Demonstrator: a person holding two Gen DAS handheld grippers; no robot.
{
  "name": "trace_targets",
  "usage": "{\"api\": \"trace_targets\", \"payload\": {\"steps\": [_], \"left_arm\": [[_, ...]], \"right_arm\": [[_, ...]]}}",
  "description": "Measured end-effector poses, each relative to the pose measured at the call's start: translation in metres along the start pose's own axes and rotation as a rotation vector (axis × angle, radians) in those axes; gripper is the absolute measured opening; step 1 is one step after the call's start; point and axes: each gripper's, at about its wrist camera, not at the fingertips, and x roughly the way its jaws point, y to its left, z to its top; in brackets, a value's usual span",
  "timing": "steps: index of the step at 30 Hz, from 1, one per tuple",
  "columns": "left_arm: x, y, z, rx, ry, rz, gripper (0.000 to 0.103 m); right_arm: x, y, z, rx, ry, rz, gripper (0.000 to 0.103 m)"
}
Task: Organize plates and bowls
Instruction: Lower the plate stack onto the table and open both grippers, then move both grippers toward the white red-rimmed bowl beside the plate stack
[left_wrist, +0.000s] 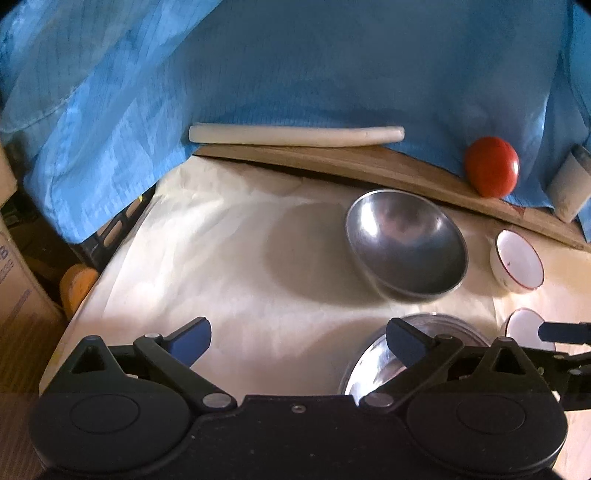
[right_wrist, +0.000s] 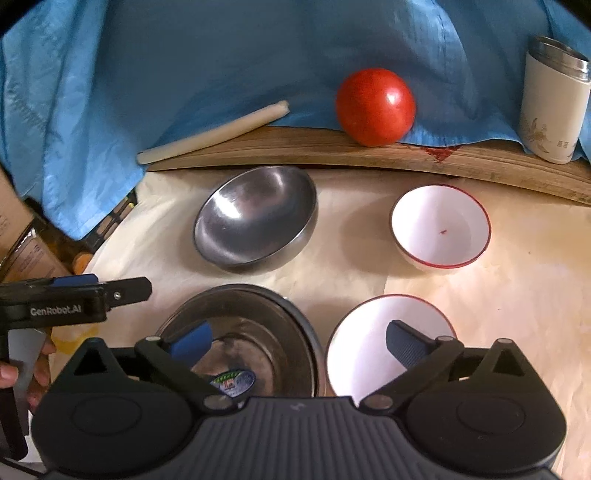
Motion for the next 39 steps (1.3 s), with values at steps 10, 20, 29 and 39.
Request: {"api": "trace_targets", "payload": {"steps": [10, 20, 29, 39], "left_arm": [[0.030, 0.003, 0.023, -0.002, 0.030, -0.047, 0.101], [0.051, -0.011, 0.047, 0.040, 0.010, -0.106, 0.101], [0.029, -0.047, 0.050, 0.163, -0.082, -0.243, 0.101], [0.020, -0.117, 0.037, 0.397, -0.033, -0.435, 0.102]], "right_arm": [[0.013, -0.006, 0.014, 0.049, 0.013, -0.048, 0.103], [0.006, -0.025, 0.018, 0.139, -0.017, -0.096, 0.102], [-0.024, -0.052, 0.002, 0.249, -0.054, -0.170, 0.103], [-0.046, -0.082, -0.037, 0.395, -0.046, -0.220, 0.102]]}}
